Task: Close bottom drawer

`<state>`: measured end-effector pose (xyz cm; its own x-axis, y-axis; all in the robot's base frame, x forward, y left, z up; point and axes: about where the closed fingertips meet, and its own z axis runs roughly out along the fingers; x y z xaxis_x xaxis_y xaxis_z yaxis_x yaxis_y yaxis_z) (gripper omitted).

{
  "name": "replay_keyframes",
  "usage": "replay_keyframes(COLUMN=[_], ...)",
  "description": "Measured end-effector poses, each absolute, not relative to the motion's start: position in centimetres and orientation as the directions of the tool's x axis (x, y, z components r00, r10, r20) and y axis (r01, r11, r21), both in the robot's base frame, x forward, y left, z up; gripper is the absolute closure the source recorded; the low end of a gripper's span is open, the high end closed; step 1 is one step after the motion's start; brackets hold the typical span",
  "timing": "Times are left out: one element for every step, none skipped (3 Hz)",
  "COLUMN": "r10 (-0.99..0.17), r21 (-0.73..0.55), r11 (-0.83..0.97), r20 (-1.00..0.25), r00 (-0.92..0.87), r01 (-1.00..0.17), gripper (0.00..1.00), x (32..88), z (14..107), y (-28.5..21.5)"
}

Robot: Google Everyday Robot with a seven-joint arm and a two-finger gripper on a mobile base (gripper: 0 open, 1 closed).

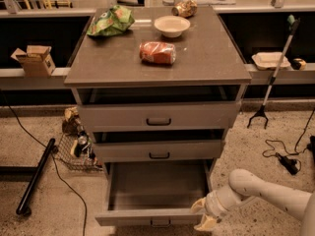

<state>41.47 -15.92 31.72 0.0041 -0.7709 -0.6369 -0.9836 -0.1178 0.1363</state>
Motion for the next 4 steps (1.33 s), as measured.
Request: replay_keyframes(r10=[-0.77,-0.771,-0.773,-0.788], r21=[0.141,0.141,0.168,0.188], r11=[-0.119,-0.119,-0.126,-0.157], r20=[-0.638,-0.637,-0.634,-0.616], r00=[0.001,0.002,-0.009,0.008], r01=[-0.983,-0.983,-0.978,-0.97], gripper=[0.71,0.94,1.0,1.0], x=[41.3,41.3,40.3,39.0], z=[31.5,31.5,27.7,22.7], y=[-15.6,-15.6,-17.0,-18.3])
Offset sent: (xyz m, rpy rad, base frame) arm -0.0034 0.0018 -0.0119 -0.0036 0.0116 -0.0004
